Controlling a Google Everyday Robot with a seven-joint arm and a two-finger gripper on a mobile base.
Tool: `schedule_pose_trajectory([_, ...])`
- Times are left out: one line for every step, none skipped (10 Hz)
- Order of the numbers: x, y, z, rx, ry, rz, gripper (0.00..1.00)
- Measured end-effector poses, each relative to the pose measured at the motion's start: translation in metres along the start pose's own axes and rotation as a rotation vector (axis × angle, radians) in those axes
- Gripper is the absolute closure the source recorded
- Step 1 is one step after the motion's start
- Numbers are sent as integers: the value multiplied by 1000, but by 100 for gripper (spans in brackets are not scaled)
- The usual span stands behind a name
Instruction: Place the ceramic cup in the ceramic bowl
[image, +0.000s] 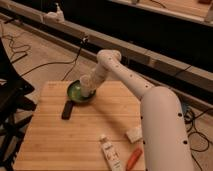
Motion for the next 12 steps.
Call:
schedule_pose_trajectory([0, -3, 2, -5, 0, -7, 45])
schedule_pose_trajectory([0, -5, 3, -8, 4, -15, 36])
schedule_pose_trajectory([1, -8, 4, -11, 10, -25, 33])
schedule_pose_trajectory([0, -9, 4, -13, 13, -31, 33])
schedule_pose_trajectory([-1, -11, 2, -12, 16, -37, 33])
schedule_pose_trajectory([-1, -12, 1, -12, 21, -41, 33])
schedule_pose_trajectory([-1, -13, -3, -11, 28, -46, 33])
schedule_pose_trajectory([0, -15, -11, -4, 42, -52, 33])
schedule_pose_trajectory([2, -17, -22, 9, 63, -52, 33])
schedule_pose_trajectory([5, -17, -32, 20, 81, -49, 33])
schedule_pose_trajectory([8, -18, -46, 38, 107, -44, 33])
schedule_pose_trajectory([12, -19, -63, 70, 131, -30, 33])
